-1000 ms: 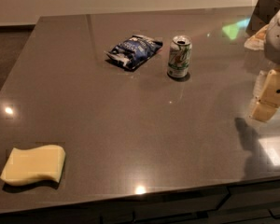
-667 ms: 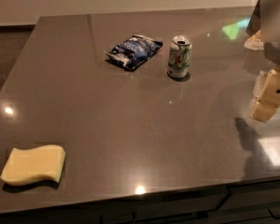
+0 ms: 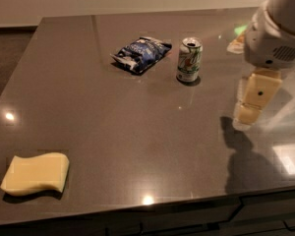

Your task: Move sponge near blue chip bag

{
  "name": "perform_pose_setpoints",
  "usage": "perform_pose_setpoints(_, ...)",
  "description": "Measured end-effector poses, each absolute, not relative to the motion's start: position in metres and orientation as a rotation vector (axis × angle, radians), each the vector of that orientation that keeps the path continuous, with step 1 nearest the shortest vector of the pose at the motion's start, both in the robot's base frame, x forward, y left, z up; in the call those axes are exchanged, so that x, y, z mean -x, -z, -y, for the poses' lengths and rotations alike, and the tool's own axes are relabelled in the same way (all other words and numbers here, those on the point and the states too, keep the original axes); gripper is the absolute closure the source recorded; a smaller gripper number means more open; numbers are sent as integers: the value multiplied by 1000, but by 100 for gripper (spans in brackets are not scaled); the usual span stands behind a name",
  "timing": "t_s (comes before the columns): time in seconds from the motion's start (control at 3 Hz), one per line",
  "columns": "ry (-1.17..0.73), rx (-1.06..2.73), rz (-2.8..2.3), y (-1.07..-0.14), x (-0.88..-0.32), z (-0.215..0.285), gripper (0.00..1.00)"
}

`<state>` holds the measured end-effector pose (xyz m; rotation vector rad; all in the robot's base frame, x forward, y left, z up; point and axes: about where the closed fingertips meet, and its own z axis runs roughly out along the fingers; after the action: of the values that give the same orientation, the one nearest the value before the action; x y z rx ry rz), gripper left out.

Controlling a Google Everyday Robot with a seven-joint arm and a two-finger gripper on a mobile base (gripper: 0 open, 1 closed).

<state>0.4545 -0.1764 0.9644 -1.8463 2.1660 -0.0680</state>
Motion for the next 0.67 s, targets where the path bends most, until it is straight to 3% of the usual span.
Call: perform_pose_setpoints(0.67, -7, 2058, -2012, -931, -471, 95, 0)
